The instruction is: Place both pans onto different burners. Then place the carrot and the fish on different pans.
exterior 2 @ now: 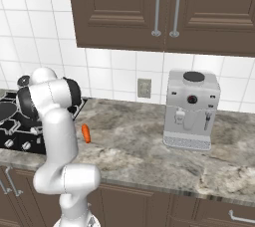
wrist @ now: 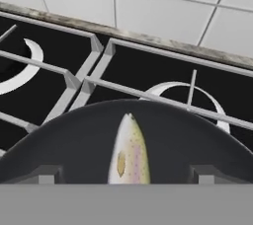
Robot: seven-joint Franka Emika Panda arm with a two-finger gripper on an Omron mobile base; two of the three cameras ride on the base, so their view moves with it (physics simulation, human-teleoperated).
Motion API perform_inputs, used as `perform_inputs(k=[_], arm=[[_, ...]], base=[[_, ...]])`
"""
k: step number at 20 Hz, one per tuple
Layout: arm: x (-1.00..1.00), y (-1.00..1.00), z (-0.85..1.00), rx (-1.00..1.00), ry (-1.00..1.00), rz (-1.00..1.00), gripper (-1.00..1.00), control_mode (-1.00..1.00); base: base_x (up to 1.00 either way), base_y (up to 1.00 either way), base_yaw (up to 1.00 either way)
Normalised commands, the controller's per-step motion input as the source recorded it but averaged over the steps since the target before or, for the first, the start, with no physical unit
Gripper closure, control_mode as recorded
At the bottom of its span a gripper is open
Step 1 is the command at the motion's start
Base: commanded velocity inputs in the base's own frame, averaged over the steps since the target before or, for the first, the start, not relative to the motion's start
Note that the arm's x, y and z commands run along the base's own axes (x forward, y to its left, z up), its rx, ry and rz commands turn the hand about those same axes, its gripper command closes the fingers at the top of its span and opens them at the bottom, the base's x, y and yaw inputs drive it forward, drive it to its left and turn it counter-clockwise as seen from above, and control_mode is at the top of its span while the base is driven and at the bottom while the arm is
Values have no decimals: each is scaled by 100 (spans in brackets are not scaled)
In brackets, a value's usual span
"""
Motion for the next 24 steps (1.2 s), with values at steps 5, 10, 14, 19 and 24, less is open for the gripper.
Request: perform_inputs(k=[5, 10, 14, 19, 24], arm=[[-26, -42, 32, 5, -6, 1, -100, -100], [-34, -56, 16, 1, -3, 2, -100, -100], [-29, -54, 20, 0, 0, 1, -100, -100], [-26, -57, 50, 0, 0, 0, -100, -100], [-30, -50, 96, 0, 3, 0, -100, -100]], base=[[0, 0, 0], [0, 0, 0], [0, 0, 0], [0, 0, 0], [0, 0, 0]])
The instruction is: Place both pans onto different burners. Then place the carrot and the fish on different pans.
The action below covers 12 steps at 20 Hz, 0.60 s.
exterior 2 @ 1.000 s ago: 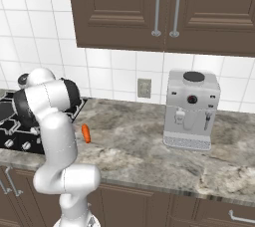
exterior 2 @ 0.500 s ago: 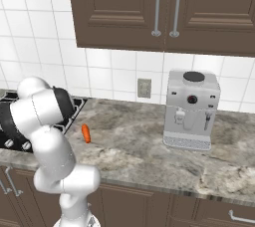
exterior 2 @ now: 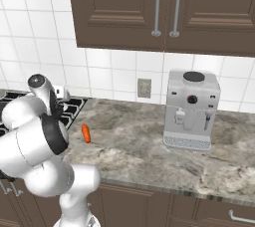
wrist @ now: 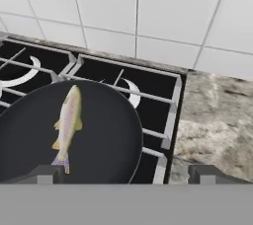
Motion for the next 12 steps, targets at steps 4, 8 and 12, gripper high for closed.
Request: perform_inputs(k=[4, 8, 12], arm=[[-36, -37, 79, -5, 2, 0, -100, -100], [-38, -8, 22, -26, 0, 0, -100, -100], [-35, -23, 12, -24, 3, 0, -100, -100]], base=[[0, 0, 0], [0, 0, 0], [0, 0, 0]])
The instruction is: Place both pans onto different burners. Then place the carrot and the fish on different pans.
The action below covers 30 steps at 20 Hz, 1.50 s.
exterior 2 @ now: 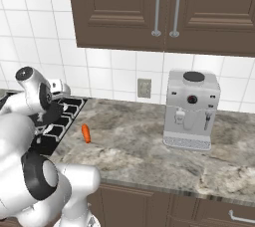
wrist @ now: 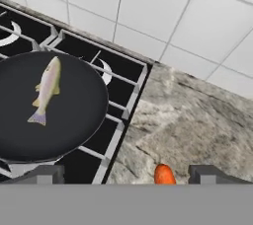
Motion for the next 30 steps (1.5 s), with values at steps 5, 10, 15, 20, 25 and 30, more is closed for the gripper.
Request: perform_inputs(k=[5, 10, 15, 20, 25, 30], arm=[[-21, -43, 7, -6, 8, 0, -100, -100], [-16, -52, -2, 0, 5, 0, -100, -100], [-17, -29, -24, 4, 0, 0, -100, -100], [0, -15, -23, 5, 0, 1, -100, -100], [0, -31, -9, 2, 0, 5, -100, -100], [0, -35, -16, 2, 0, 3, -100, -100]], base=[[0, 0, 0], [0, 0, 0], [0, 0, 0], [0, 0, 0], [0, 0, 0], [0, 0, 0]])
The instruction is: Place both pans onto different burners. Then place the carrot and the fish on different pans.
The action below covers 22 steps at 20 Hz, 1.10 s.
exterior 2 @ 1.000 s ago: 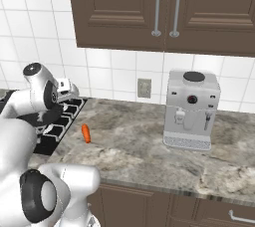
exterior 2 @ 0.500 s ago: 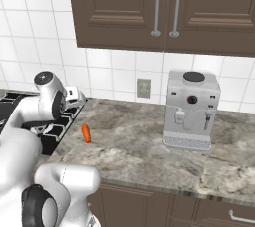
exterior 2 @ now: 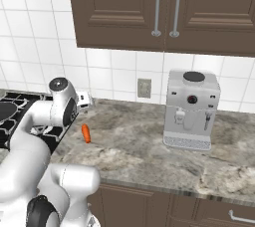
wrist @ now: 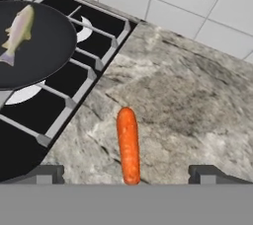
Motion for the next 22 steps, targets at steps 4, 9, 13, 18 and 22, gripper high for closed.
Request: perform_inputs(k=[4, 9, 13, 18, 22], arm=[[0, -23, -18, 2, 0, 3, -100, -100], [0, -20, -20, 4, 0, 4, -100, -100], [0, 0, -15, 3, 0, 7, -100, -100], [0, 0, -19, 0, 0, 4, -100, -100], [0, 0, -16, -1, 5, 0, -100, -100]], base=[[0, 0, 0], [0, 0, 0], [0, 0, 0], [0, 0, 0], [0, 0, 0]])
